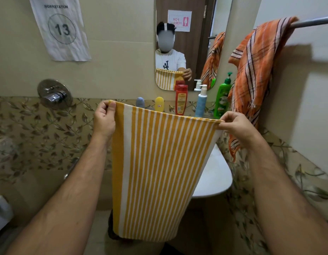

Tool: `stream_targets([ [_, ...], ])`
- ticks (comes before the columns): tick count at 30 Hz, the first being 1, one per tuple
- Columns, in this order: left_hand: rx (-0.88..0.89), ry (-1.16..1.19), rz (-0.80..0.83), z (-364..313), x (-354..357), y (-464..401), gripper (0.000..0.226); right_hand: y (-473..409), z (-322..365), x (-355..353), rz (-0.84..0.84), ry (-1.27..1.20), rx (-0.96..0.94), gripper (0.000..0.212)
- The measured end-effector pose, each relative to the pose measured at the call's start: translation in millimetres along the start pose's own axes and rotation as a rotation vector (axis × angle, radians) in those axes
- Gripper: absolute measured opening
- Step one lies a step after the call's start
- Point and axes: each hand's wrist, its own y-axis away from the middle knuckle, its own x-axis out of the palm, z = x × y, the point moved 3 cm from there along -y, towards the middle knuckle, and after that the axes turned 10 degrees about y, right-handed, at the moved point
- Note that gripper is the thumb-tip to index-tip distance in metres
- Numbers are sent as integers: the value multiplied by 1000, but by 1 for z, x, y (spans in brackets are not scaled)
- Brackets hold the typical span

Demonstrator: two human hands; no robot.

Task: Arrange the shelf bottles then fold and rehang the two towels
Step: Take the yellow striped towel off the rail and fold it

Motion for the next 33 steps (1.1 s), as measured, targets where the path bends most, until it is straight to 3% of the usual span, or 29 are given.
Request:
stream_targets([
  [2,0,-1,6,-1,-4,-2,17,3,3,-4,90,-1,-41,11],
  [5,13,-10,16,-3,-4,-4,17,4,7,-4,159,223,-66,6],
  [9,17,-23,1,-4,-3,-4,18,5,10,-1,145,439,-70,4],
  [14,61,-89,16,-6,-5,-3,20,7,6,1,105,525,-7,11],
  [24,56,-85,-37,-6,-12,-1,17,7,12,3,103,-65,-26,21],
  [29,111,-279,-94,-3,-10,6,22,6,17,12,129,-266,16,20],
  [31,156,-366,-102,-3,-11,7,19,5,18,10,128,-272,34,37],
  [33,201,-428,-102,-3,-13,9,17,7,23,8,132,-117,27,32],
])
